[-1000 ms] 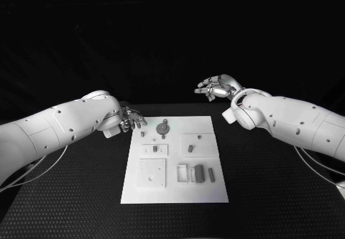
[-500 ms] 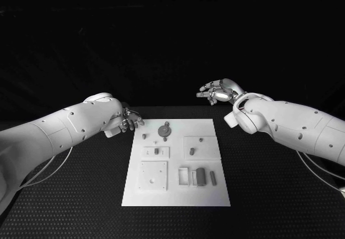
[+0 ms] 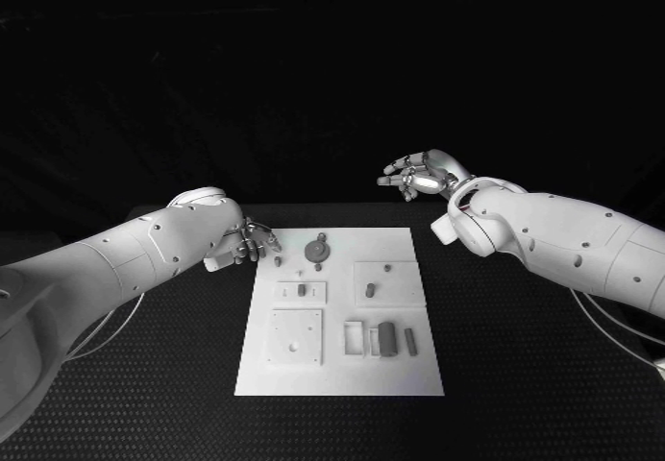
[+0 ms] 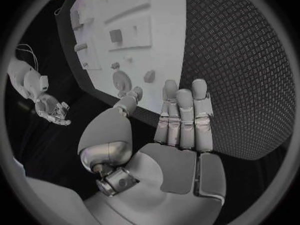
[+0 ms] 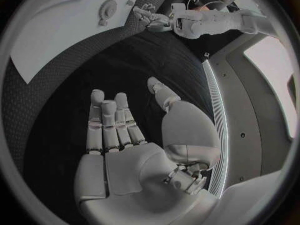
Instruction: Assemble the parts on the task board
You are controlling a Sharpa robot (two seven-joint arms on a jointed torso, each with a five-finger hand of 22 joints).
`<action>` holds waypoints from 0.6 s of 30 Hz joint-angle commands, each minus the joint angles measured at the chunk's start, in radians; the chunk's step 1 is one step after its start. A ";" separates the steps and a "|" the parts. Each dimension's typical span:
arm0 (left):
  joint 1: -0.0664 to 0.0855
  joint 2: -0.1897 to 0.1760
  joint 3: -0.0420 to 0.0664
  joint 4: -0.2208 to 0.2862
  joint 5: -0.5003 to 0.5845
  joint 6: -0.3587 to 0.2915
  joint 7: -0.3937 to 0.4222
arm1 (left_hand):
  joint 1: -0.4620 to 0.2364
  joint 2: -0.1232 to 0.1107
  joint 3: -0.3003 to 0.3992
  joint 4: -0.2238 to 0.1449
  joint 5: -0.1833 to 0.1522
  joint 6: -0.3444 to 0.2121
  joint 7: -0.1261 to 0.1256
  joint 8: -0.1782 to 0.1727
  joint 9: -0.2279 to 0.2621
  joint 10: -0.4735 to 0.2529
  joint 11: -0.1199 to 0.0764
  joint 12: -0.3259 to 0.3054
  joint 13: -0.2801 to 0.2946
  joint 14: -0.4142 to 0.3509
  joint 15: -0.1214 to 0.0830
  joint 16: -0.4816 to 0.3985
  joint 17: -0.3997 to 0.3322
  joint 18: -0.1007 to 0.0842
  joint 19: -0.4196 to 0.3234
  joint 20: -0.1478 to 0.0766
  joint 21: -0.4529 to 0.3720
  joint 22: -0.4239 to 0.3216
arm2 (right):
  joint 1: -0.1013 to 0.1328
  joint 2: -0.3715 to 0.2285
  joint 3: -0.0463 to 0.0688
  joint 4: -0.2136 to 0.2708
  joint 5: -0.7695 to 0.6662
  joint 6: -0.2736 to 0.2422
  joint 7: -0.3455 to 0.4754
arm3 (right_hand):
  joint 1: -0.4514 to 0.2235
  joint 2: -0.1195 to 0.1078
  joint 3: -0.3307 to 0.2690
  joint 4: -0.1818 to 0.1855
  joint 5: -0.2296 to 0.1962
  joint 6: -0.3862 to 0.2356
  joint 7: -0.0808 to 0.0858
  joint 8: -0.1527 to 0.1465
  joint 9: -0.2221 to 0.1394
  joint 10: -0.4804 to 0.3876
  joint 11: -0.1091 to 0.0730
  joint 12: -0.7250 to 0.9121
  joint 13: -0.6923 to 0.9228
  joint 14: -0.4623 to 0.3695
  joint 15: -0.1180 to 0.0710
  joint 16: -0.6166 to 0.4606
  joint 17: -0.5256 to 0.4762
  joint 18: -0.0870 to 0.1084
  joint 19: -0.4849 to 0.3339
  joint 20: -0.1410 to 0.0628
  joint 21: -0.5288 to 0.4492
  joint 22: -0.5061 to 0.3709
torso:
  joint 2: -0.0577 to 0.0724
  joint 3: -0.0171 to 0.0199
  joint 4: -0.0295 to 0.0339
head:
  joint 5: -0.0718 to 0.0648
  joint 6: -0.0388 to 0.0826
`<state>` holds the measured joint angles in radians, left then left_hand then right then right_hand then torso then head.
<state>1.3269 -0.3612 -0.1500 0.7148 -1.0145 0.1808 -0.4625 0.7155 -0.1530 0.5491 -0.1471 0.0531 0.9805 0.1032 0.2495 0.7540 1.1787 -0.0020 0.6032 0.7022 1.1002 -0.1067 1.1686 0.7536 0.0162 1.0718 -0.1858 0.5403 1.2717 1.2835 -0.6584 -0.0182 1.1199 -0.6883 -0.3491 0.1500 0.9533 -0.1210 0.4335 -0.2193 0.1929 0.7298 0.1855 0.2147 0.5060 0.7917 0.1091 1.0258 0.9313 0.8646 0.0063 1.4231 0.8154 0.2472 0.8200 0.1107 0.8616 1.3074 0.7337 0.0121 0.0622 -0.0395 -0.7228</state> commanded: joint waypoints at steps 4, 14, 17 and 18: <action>-0.004 0.017 0.000 -0.013 -0.004 0.040 0.024 | -0.008 -0.004 -0.001 0.010 -0.004 -0.009 0.005 -0.004 -0.002 -0.004 0.000 -0.005 -0.001 -0.006 0.000 -0.005 0.000 -0.003 -0.007 -0.020 -0.006 0.002 | 0.000 0.001 0.001 0.004 -0.001 0.010 0.006 | -0.006 0.007 0.000 -0.003 -0.003 -0.003 0.031 0.001 -0.002 -0.006 -0.002 0.005 -0.001 -0.001 -0.004 0.004 -0.001 0.015 -0.003 0.006 -0.006 0.004 | -0.001 -0.0001 0.0006 | -0.004 -0.005; -0.014 0.031 0.000 -0.033 -0.002 0.057 0.033 | 0.002 0.013 0.000 0.008 -0.004 -0.009 0.005 -0.005 -0.004 -0.006 0.001 -0.007 -0.001 -0.009 0.001 -0.005 0.001 -0.001 -0.010 -0.018 -0.007 0.006 | 0.000 0.003 0.001 0.004 -0.002 0.010 0.006 | -0.006 0.007 0.000 -0.003 -0.003 -0.003 0.031 0.001 -0.002 -0.007 -0.002 0.005 -0.002 -0.001 -0.004 0.004 -0.002 0.015 -0.003 0.007 -0.006 0.004 | -0.001 -0.0001 0.0008 | -0.009 -0.007; -0.017 0.035 0.000 -0.037 -0.002 0.064 0.037 | 0.013 0.031 -0.002 -0.001 -0.004 -0.007 0.005 -0.005 -0.005 -0.006 0.001 -0.008 -0.002 -0.010 0.001 -0.004 0.001 0.000 -0.011 -0.017 -0.008 0.009 | 0.000 0.004 0.001 0.004 -0.002 0.010 0.006 | -0.006 0.007 0.000 -0.003 -0.003 -0.003 0.031 0.001 -0.002 -0.007 -0.002 0.005 -0.002 -0.001 -0.004 0.004 -0.002 0.015 -0.003 0.007 -0.006 0.004 | -0.001 -0.0001 0.0012 | -0.010 -0.008; -0.018 0.036 0.000 -0.038 -0.002 0.067 0.038 | 0.015 0.034 -0.002 -0.003 -0.003 -0.007 0.005 -0.005 -0.006 -0.006 0.001 -0.008 -0.002 -0.010 0.001 -0.004 0.002 0.000 -0.011 -0.017 -0.008 0.010 | 0.000 0.004 0.001 0.004 -0.002 0.010 0.006 | -0.006 0.007 0.000 -0.003 -0.003 -0.003 0.031 0.001 -0.002 -0.007 -0.002 0.005 -0.002 -0.001 -0.004 0.004 -0.002 0.015 -0.003 0.007 -0.006 0.004 | -0.001 -0.0002 0.0013 | -0.010 -0.009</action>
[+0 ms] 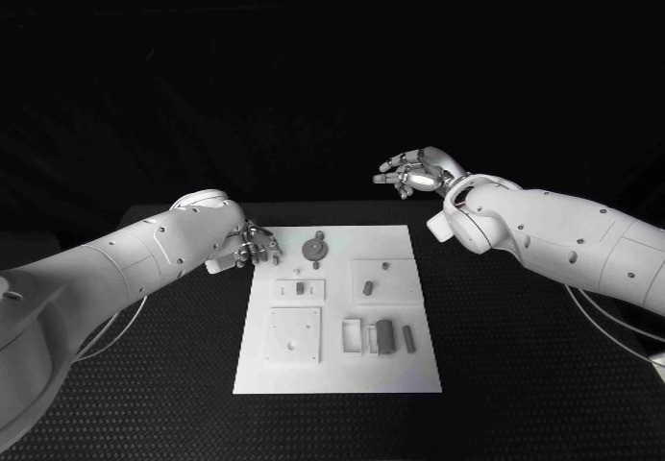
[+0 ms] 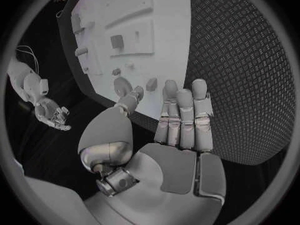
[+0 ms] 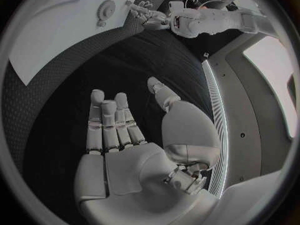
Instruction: Assemble the parts on the task board
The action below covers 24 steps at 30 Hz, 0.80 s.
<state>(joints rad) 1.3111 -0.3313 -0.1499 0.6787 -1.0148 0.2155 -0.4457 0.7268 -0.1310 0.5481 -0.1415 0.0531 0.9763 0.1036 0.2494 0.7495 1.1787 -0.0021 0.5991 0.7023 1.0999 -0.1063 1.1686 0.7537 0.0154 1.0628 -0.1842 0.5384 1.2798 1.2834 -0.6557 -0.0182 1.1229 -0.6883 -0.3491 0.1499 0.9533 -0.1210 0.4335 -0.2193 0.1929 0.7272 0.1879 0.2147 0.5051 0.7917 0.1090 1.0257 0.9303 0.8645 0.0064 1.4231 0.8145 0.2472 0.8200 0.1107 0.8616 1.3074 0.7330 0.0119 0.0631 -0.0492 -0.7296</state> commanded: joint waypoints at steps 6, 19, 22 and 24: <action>-0.009 0.011 0.000 -0.010 0.008 0.030 0.026 | 0.016 0.035 -0.007 -0.026 -0.003 -0.001 0.005 -0.006 -0.004 -0.007 0.002 -0.007 -0.003 -0.012 0.001 -0.004 0.002 0.000 -0.004 -0.017 -0.007 0.006 | 0.000 0.003 0.001 0.001 -0.002 0.011 0.006 | -0.006 0.008 0.001 -0.003 -0.003 -0.001 0.029 0.001 -0.001 -0.007 -0.002 0.006 -0.002 -0.001 -0.004 0.004 -0.001 0.015 -0.003 0.007 -0.006 0.004 | 0.000 0.0000 0.0001 | -0.004 -0.005; -0.009 0.017 0.001 -0.021 0.024 0.028 0.035 | 0.030 0.084 -0.016 -0.055 -0.003 0.000 0.007 -0.009 -0.011 -0.008 0.004 -0.015 -0.007 -0.014 0.003 -0.005 0.001 0.000 -0.006 -0.015 -0.012 0.012 | 0.000 0.006 0.001 -0.002 -0.002 0.013 0.006 | -0.006 0.008 0.001 -0.002 -0.003 -0.001 0.029 0.002 -0.002 -0.007 -0.002 0.007 -0.002 -0.001 -0.003 0.005 -0.002 0.015 -0.003 0.007 -0.006 0.005 | -0.001 0.0001 0.0001 | -0.005 -0.012; -0.009 0.017 0.001 -0.022 0.038 0.031 0.036 | 0.036 0.106 -0.016 -0.065 -0.003 0.002 0.007 -0.009 -0.012 -0.007 0.004 -0.019 -0.010 -0.014 0.003 -0.005 0.001 0.000 -0.006 -0.015 -0.014 0.014 | 0.000 0.007 0.001 -0.003 -0.002 0.013 0.006 | -0.006 0.008 0.001 -0.002 -0.003 -0.001 0.029 0.002 -0.002 -0.007 -0.002 0.007 -0.003 -0.001 -0.003 0.005 -0.002 0.015 -0.003 0.007 -0.006 0.005 | -0.001 0.0004 0.0002 | -0.005 -0.013; -0.009 0.017 0.001 -0.023 0.045 0.031 0.036 | 0.037 0.115 -0.017 -0.072 -0.003 0.003 0.007 -0.009 -0.013 -0.009 0.005 -0.025 -0.013 -0.014 0.004 -0.005 0.001 -0.001 -0.006 -0.014 -0.015 0.016 | 0.000 0.007 0.001 -0.003 -0.002 0.014 0.005 | -0.006 0.008 0.001 -0.002 -0.003 -0.001 0.029 0.002 -0.002 -0.007 -0.002 0.007 -0.003 -0.001 -0.003 0.005 -0.002 0.015 -0.003 0.007 -0.006 0.005 | -0.001 0.0005 0.0001 | -0.005 -0.013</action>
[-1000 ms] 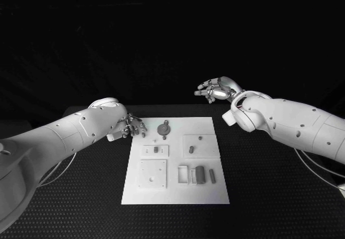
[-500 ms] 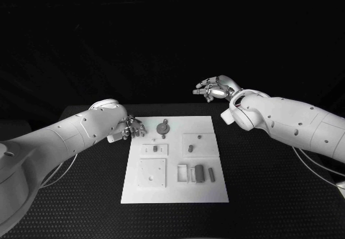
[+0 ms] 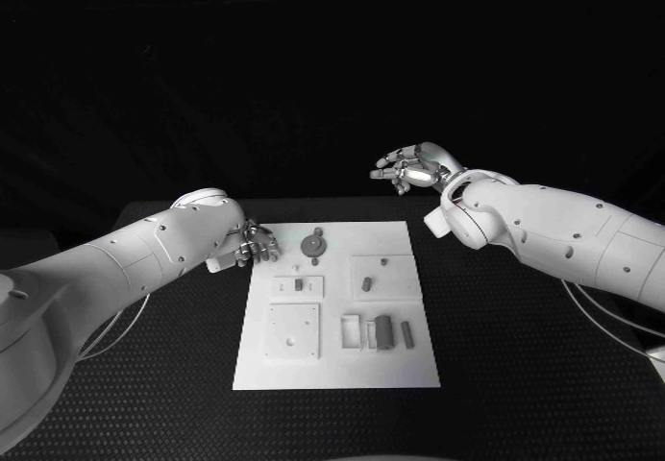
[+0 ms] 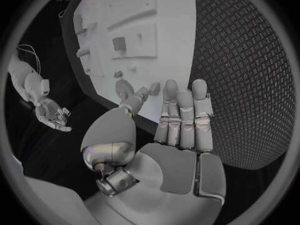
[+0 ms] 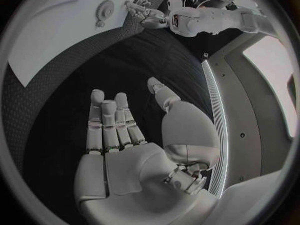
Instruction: Assemble the parts on the task board
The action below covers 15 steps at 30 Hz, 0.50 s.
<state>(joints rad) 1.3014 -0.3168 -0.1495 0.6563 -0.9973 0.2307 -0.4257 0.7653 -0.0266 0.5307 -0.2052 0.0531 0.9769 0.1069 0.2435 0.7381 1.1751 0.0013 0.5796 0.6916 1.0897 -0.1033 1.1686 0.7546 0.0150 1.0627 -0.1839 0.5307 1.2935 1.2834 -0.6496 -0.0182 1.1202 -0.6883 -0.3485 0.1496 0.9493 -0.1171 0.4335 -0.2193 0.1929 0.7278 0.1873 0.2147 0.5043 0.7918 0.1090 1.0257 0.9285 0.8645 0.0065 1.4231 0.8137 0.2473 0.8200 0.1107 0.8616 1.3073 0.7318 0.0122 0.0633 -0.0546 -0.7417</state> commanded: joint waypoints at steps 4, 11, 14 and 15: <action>0.000 0.004 0.000 -0.004 0.038 0.018 0.018 | 0.009 0.030 0.003 -0.021 -0.003 0.003 0.004 -0.004 -0.003 -0.004 0.002 -0.015 -0.009 -0.004 0.001 -0.005 0.000 0.000 -0.005 -0.014 -0.008 0.004 | 0.000 0.002 0.001 0.000 -0.002 0.014 0.005 | -0.002 0.004 0.001 -0.002 -0.003 -0.002 0.030 0.002 -0.001 -0.007 -0.001 0.007 -0.001 -0.001 -0.003 0.005 -0.001 0.014 -0.003 0.007 -0.006 0.005 | 0.000 0.0000 0.0000 | 0.001 -0.001; 0.000 0.005 0.000 -0.005 0.045 0.023 0.021 | 0.032 0.055 0.013 -0.035 -0.003 0.007 0.004 -0.002 -0.005 0.001 0.002 -0.027 -0.016 -0.004 0.002 -0.005 0.000 -0.001 -0.004 -0.013 -0.011 0.008 | 0.000 0.003 0.001 -0.001 -0.002 0.015 0.005 | -0.002 0.005 0.001 -0.002 -0.003 -0.002 0.030 0.002 -0.002 -0.007 -0.001 0.008 -0.002 -0.001 -0.003 0.005 -0.001 0.014 -0.002 0.007 -0.006 0.005 | 0.000 -0.0001 0.0000 | 0.001 -0.002; 0.000 0.006 0.000 -0.005 0.046 0.026 0.022 | 0.046 0.070 0.017 -0.043 -0.003 0.012 0.003 0.000 -0.005 0.005 0.001 -0.032 -0.019 -0.002 0.002 -0.004 0.000 -0.001 -0.002 -0.013 -0.011 0.010 | 0.000 0.004 0.001 -0.003 -0.002 0.015 0.005 | -0.002 0.005 0.001 -0.002 -0.003 -0.002 0.030 0.002 -0.002 -0.007 -0.001 0.008 -0.002 -0.001 -0.003 0.006 -0.001 0.014 -0.002 0.007 -0.006 0.005 | 0.000 -0.0001 -0.0001 | 0.001 -0.003; 0.000 0.007 0.000 -0.005 0.046 0.024 0.022 | 0.054 0.078 0.019 -0.047 -0.003 0.016 0.002 0.002 -0.005 0.007 0.001 -0.035 -0.021 -0.002 0.001 -0.003 0.000 -0.001 -0.001 -0.013 -0.011 0.012 | 0.000 0.005 0.001 -0.003 -0.002 0.015 0.005 | -0.002 0.005 0.001 -0.002 -0.003 -0.002 0.030 0.002 -0.002 -0.007 -0.001 0.008 -0.002 -0.001 -0.003 0.006 -0.001 0.014 -0.002 0.007 -0.006 0.005 | 0.000 -0.0001 -0.0001 | 0.001 -0.003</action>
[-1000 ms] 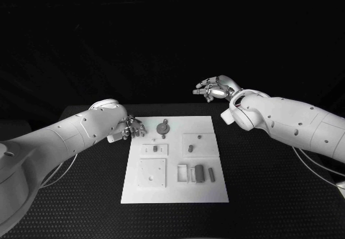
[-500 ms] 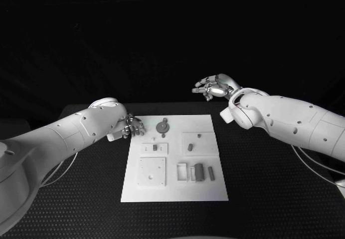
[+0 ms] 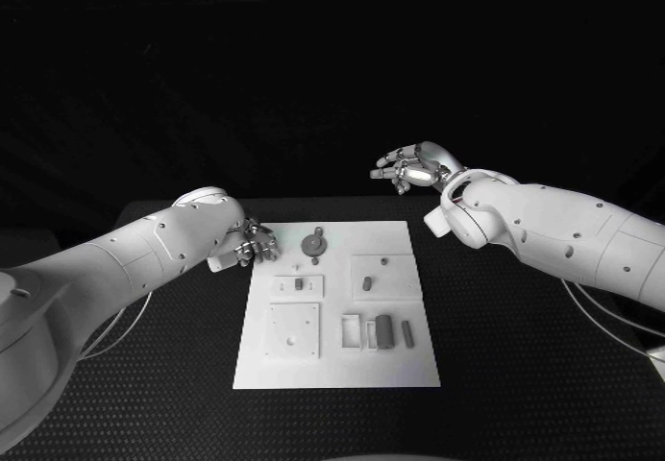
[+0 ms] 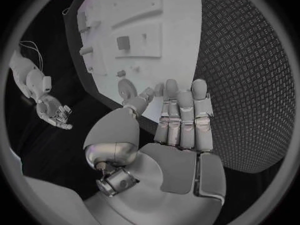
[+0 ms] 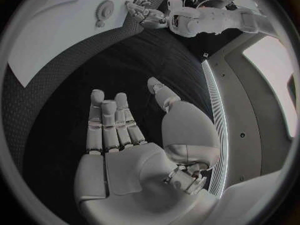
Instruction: Assemble the parts on the task board
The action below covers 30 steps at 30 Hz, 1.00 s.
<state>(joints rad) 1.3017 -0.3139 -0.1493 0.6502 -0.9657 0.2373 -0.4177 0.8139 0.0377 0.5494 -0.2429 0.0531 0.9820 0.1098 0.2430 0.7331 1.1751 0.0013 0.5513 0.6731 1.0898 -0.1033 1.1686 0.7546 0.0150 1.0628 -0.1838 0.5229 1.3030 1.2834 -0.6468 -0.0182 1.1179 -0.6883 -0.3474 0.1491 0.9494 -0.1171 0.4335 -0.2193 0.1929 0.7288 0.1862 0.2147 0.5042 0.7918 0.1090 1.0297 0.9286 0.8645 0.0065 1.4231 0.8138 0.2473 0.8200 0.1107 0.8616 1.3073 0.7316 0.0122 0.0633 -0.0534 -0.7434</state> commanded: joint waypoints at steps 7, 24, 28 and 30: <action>0.000 0.002 0.000 0.001 0.014 0.011 0.017 | 0.045 0.043 0.010 -0.032 -0.002 0.038 -0.009 0.016 0.002 0.027 -0.006 -0.018 -0.010 0.007 -0.005 0.003 0.002 -0.001 0.009 -0.017 -0.001 0.011 | 0.000 0.002 0.001 -0.002 -0.002 0.014 0.006 | -0.003 0.005 0.001 -0.002 -0.003 -0.003 0.031 0.002 -0.002 -0.007 -0.001 0.004 -0.002 -0.001 -0.003 0.006 -0.002 0.015 -0.002 0.007 -0.006 0.005 | 0.000 -0.0002 -0.0001 | -0.001 -0.003; 0.005 -0.061 0.005 0.074 0.085 -0.025 -0.001 | 0.108 0.030 0.066 -0.015 -0.004 0.098 -0.034 0.047 0.009 0.107 -0.029 -0.029 -0.014 0.048 -0.025 0.040 0.020 0.000 0.054 -0.035 0.023 0.026 | 0.000 -0.005 0.001 0.002 -0.001 0.014 0.006 | -0.006 0.005 0.000 0.000 -0.003 -0.003 0.031 0.003 -0.002 -0.008 -0.001 0.005 -0.003 -0.001 -0.003 0.006 -0.002 0.015 -0.002 0.007 -0.006 0.005 | -0.001 -0.0006 0.0007 | -0.002 -0.006; 0.019 -0.099 0.005 0.134 0.147 -0.032 -0.020 | 0.108 0.030 0.066 -0.016 -0.004 0.103 -0.036 0.049 0.009 0.114 -0.031 -0.029 -0.013 0.053 -0.027 0.044 0.022 0.000 0.057 -0.037 0.027 0.027 | 0.000 -0.009 0.001 0.004 0.000 0.014 0.006 | -0.006 0.005 0.000 0.001 -0.003 -0.003 0.031 0.003 -0.002 -0.008 -0.001 0.005 -0.003 -0.001 -0.003 0.006 -0.002 0.015 -0.002 0.007 -0.006 0.005 | -0.001 -0.0006 0.0008 | -0.001 -0.006; 0.026 -0.121 0.005 0.174 0.155 -0.044 -0.027 | 0.109 0.031 0.067 -0.016 -0.004 0.105 -0.037 0.050 0.009 0.117 -0.032 -0.030 -0.012 0.055 -0.028 0.045 0.022 0.000 0.059 -0.038 0.028 0.027 | 0.000 -0.011 0.001 0.004 0.000 0.014 0.005 | -0.007 0.005 0.000 0.001 -0.003 -0.003 0.031 0.003 -0.002 -0.008 -0.001 0.006 -0.003 -0.001 -0.003 0.006 -0.002 0.015 -0.002 0.007 -0.006 0.005 | -0.001 -0.0007 0.0015 | 0.000 -0.007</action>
<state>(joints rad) 1.3244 -0.4310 -0.1456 0.8074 -0.8776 0.2178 -0.4267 0.9059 0.0577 0.6103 -0.2595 0.0457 1.0612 0.0517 0.2682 0.7301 1.2729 -0.0197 0.5256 0.6598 1.1416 -0.1298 1.2081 0.7762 0.0143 1.1157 -0.2104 0.5470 1.3073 1.2834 -0.6564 -0.0182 1.1202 -0.6883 -0.3456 0.1490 0.9494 -0.1171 0.4335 -0.2193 0.1929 0.7270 0.1879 0.2147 0.5036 0.7918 0.1090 1.0296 0.9267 0.8645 0.0065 1.4231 0.8128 0.2473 0.8200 0.1107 0.8616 1.3073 0.7305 0.0118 0.0639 -0.0555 -0.7501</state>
